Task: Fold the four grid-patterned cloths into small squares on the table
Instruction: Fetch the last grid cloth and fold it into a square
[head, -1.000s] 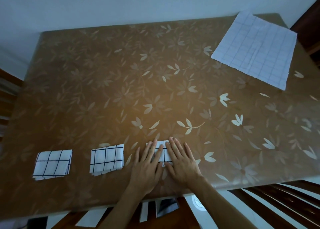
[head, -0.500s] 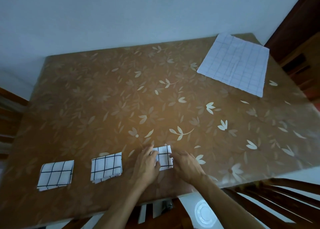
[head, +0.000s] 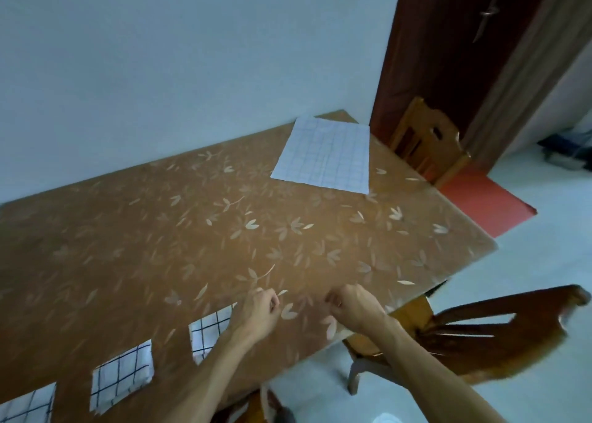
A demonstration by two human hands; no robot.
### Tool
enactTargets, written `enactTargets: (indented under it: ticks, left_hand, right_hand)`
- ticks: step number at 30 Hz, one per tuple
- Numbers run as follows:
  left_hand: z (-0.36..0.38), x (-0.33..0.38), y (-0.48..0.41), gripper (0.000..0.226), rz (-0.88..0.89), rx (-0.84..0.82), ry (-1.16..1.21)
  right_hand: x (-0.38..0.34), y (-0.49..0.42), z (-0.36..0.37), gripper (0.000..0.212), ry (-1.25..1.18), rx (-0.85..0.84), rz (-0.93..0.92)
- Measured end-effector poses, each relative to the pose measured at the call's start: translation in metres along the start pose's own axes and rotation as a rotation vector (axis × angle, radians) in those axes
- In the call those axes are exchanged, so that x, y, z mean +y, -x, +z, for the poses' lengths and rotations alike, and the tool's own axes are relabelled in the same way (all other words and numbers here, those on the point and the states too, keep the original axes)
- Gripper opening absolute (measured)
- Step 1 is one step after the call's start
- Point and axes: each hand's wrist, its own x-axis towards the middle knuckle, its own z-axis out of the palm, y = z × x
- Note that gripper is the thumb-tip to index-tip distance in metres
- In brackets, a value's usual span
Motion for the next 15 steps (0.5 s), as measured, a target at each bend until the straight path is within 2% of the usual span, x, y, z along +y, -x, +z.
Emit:
enactTargets:
  ticks: [7,15]
  left_hand:
    - [0.015,0.128,0.000,0.014,0.051,-0.018,0.005]
    - [0.049,0.283,0.008,0.012,0.157,-0.080,-0.003]
  right_hand:
    - [0.099,0.070,-0.068,0.032,-0.057,0.126,0.117]
    - [0.196,0.150,-0.122,0.025,-0.154,0.244,0.182]
